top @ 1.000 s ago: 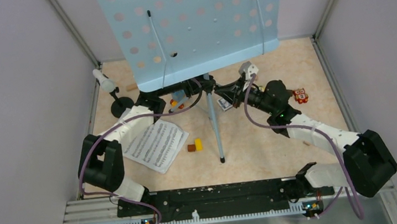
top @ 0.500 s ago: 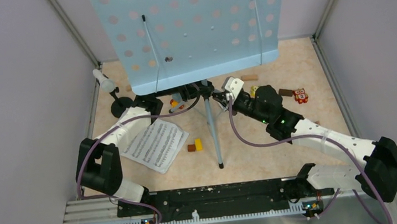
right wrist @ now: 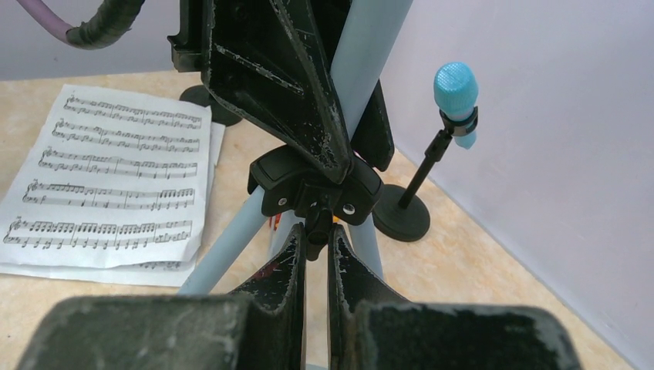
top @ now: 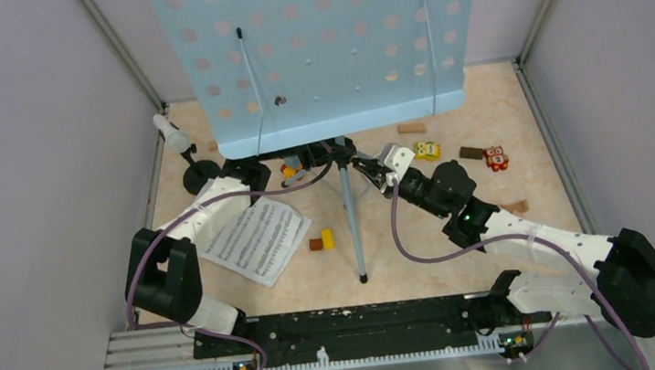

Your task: Pack up the instrument practice props

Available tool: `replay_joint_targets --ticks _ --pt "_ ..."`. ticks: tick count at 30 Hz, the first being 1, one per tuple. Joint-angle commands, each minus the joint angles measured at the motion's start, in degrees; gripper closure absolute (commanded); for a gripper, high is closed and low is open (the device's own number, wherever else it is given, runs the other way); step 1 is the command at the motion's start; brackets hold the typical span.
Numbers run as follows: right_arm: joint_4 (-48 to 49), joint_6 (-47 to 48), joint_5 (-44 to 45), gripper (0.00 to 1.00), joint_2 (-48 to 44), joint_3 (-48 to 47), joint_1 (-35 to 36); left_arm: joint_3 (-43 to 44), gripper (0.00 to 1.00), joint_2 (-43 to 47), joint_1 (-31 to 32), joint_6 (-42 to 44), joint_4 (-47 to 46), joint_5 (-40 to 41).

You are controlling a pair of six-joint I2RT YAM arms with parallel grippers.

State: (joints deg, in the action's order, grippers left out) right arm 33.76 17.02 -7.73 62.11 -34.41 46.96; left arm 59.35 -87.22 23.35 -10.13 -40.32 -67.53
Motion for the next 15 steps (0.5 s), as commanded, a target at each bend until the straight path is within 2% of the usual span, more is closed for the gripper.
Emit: replay_joint_targets --ticks 1,6,12,13,14,15 --pt "-0.4 -4.8 -29.0 1.0 -0.1 2.0 10.1 -1.2 1.0 -3.9 -0.9 3.4 5.2 12.7" --pt "1.7 -4.8 -29.0 1.0 0.2 -1.0 10.1 -1.2 1.0 -4.1 -0.9 3.5 5.3 12.7" --pt "-0.7 -4.8 -29.0 1.0 0.9 -5.9 10.1 -1.1 1.0 -4.0 -0.9 3.6 5.4 12.7" --pt "-1.0 -4.8 -29.0 0.47 0.8 -6.2 10.0 -1.2 1.0 -4.0 -0.9 3.7 5.5 12.7" --pt "-1.3 -4.8 3.0 0.44 0.8 -6.4 10.0 -1.1 1.0 -3.9 -0.9 3.7 5.5 12.8" --pt "-1.7 -4.8 7.0 0.43 0.8 -6.5 10.0 -1.1 1.0 -3.9 -0.9 3.7 5.5 12.7"
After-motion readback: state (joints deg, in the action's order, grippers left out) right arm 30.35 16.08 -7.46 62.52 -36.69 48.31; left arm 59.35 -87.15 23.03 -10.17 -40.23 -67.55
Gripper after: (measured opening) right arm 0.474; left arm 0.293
